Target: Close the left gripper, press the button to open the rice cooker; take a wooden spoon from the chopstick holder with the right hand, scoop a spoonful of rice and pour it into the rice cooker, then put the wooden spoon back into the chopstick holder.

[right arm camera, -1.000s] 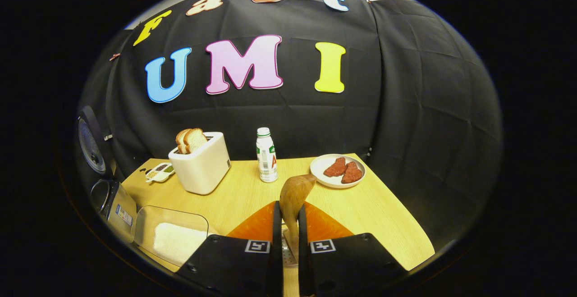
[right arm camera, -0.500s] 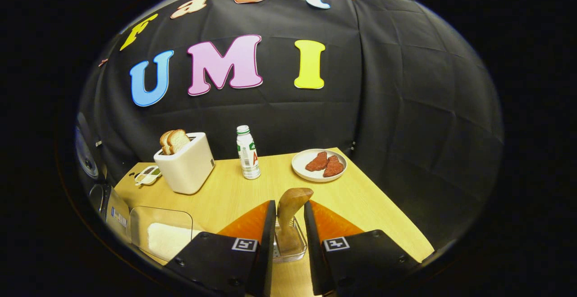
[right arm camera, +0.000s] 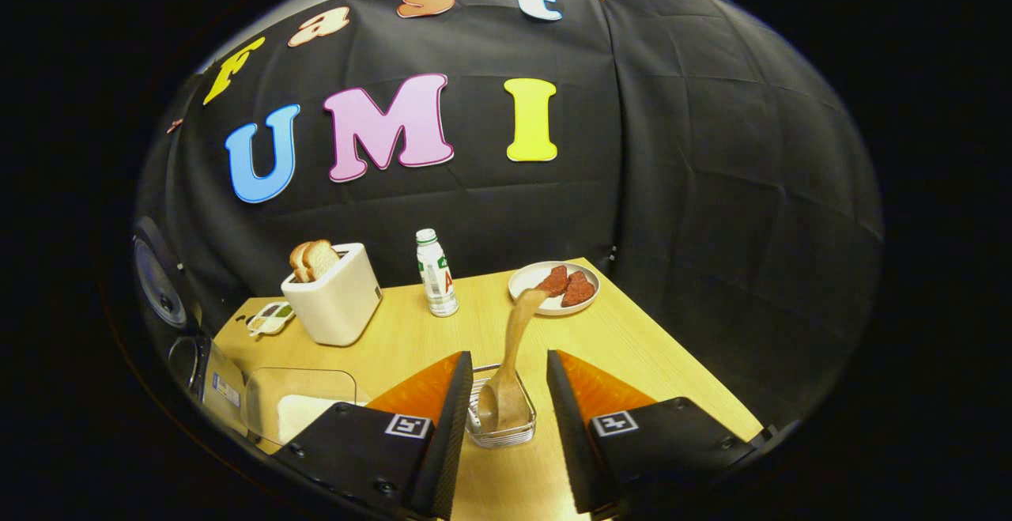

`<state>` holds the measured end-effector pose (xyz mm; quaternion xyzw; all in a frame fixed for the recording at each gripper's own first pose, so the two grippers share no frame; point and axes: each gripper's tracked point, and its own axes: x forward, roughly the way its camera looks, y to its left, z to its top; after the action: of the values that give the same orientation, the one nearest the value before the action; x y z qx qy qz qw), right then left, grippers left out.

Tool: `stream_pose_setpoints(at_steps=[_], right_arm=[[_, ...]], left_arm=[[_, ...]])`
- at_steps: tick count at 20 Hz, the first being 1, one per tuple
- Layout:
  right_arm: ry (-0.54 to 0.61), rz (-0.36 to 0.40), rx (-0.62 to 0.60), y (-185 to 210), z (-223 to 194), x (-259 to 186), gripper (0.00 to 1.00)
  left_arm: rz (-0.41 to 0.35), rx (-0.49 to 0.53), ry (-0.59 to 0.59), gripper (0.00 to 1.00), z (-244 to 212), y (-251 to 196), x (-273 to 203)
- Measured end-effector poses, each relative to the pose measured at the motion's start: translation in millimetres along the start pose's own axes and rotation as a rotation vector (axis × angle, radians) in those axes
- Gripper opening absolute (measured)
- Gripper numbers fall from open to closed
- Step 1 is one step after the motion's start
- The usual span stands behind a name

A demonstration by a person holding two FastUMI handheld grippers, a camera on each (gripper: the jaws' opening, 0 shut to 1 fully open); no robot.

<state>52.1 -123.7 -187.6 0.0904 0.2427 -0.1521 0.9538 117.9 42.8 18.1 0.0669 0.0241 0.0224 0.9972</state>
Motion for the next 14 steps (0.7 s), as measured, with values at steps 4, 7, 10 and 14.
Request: stream_pose_setpoints(at_steps=[4,7,10,14], right_arm=[[-0.013,0.025,-0.007,15.0,4.1,-12.1,0.63],[-0.032,0.052,-0.079,26.6,4.2,-11.7,0.63],[-0.044,0.081,-0.139,38.8,3.6,-16.3,0.64],[-0.038,0.080,-0.137,38.4,3.0,-15.9,0.65]], left_arm=[[0.023,-0.013,-0.069,0.94,40.4,23.0,36.8],[0.016,-0.038,-0.119,0.95,73.9,34.3,60.2],[-0.001,-0.043,-0.188,0.95,108.6,42.7,77.8],[0.019,0.012,-0.177,0.99,113.5,57.8,105.3]])
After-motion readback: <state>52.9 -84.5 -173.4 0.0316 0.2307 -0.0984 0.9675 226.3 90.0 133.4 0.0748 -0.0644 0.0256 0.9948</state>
